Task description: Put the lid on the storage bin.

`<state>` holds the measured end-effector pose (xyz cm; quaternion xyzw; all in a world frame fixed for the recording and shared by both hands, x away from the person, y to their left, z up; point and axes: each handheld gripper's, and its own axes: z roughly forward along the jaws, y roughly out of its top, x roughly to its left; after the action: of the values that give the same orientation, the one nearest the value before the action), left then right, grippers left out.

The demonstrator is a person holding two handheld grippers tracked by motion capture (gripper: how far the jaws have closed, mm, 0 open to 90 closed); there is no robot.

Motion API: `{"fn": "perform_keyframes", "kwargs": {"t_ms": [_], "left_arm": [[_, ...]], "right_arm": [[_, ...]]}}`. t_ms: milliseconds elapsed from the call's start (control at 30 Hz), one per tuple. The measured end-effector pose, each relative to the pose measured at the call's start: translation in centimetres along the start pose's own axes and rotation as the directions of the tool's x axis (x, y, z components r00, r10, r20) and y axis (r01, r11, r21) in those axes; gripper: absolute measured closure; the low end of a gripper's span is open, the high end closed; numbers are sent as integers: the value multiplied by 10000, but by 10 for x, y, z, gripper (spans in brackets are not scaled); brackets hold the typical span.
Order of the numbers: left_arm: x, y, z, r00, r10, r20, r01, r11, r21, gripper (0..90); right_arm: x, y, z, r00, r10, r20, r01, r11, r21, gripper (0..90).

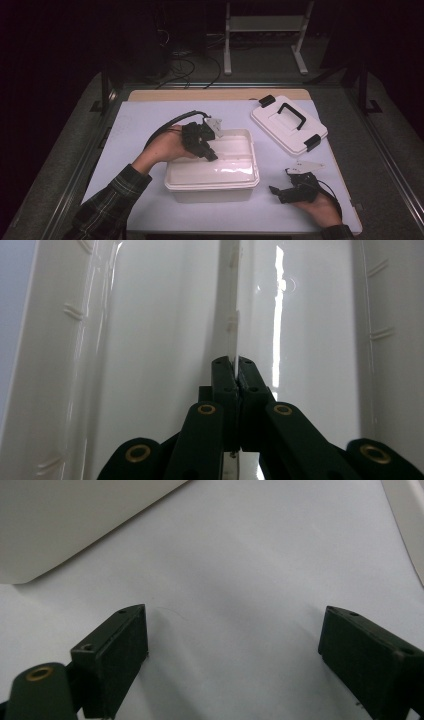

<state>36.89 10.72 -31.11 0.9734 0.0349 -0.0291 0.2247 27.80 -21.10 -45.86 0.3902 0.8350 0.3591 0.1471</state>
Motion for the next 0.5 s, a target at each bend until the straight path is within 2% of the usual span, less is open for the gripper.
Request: {"fn": "perform_keyframes", "kwargs": {"t_ms": [100,267,367,500], "left_arm": [[2,-1,-2,9999,-30,138,31,9999,-109,858],[0,-6,-21,9996,-204,-172,195,9982,-559,656],[-1,-14,-34,9988,-347,-357,316,9961,-821,494],[-3,-29,-47,9968,-515,-607,452,9939,-1004,383]], "right_arm": [[0,0,0,10000,0,2,0,10000,0,116],[0,0,0,10000,-24,26,24,10000,3,116],[1,0,0,10000,-76,59,76,10000,9,116],[0,0,0,10000,-39,38,39,10000,16,116]]}}
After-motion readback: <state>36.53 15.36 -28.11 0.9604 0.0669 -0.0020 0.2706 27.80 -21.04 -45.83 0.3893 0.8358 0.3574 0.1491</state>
